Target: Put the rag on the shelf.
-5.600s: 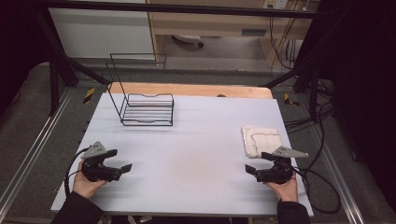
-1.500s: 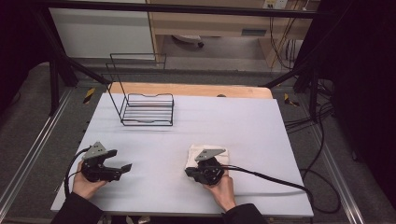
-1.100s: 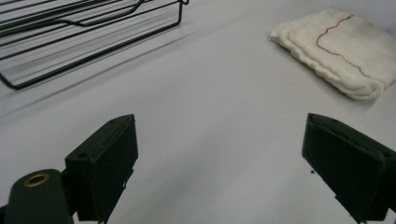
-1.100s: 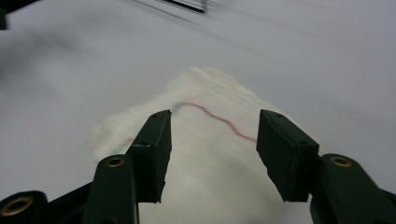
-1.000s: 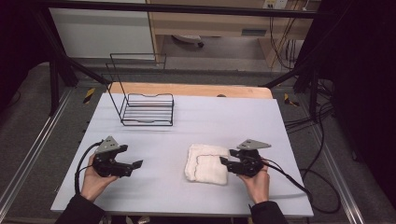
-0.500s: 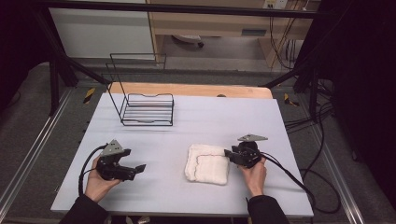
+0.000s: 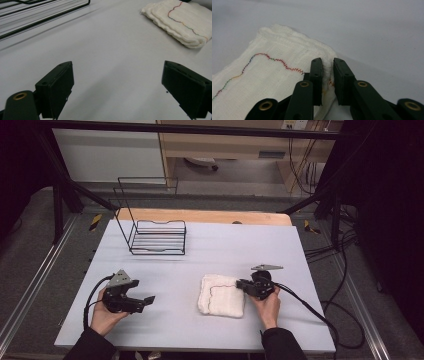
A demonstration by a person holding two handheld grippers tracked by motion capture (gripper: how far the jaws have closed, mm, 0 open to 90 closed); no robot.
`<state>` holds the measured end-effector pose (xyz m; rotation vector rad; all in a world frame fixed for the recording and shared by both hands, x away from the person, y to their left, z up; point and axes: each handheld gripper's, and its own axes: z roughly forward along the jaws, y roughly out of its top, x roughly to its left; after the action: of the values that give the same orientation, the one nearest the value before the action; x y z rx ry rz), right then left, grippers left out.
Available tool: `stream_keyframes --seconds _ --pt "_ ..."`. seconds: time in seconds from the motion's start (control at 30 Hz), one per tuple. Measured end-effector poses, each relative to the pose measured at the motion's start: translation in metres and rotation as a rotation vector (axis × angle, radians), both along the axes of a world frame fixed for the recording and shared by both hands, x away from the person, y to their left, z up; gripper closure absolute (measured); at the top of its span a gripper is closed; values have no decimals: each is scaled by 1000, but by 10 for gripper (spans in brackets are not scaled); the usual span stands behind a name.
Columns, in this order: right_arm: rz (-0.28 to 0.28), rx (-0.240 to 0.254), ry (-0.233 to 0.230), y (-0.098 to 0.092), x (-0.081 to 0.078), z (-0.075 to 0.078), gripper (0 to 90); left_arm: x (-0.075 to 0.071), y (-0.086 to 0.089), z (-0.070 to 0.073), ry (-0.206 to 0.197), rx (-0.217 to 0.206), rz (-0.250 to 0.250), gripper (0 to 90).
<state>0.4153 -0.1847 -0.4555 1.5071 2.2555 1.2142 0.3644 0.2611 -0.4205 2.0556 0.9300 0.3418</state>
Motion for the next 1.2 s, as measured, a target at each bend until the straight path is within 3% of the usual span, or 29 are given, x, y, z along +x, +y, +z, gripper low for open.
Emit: stream_keyframes --seconds 0.07,0.13,0.33,0.5,0.6,0.63,0.73,0.87,1.03,1.2 --pt "10 -18 -11 1 0 2 823 0 1 0 -1 -3 4 107" --pt "36 -76 -51 7 1 6 834 0 3 1 -3 -6 8 108" --pt "69 -60 -105 20 7 17 837 0 4 1 -5 -5 12 109" --pt "100 -93 -139 34 15 26 837 1 -1 2 -4 -11 8 110" --pt "79 -119 -132 35 17 26 836 7 -10 5 -2 -32 5 113" --pt "67 -162 -127 30 16 23 834 9 -15 7 -6 -32 4 124" --pt "56 -158 -118 25 16 18 832 19 -34 12 -6 -22 -3 143" --pt "60 -157 -123 24 15 14 827 38 -72 13 17 -4 -21 189" --pt "62 -138 -139 22 13 19 822 60 -121 6 59 5 -62 253" --pt "65 -138 -136 22 12 19 822 77 -158 -7 72 70 -81 327"
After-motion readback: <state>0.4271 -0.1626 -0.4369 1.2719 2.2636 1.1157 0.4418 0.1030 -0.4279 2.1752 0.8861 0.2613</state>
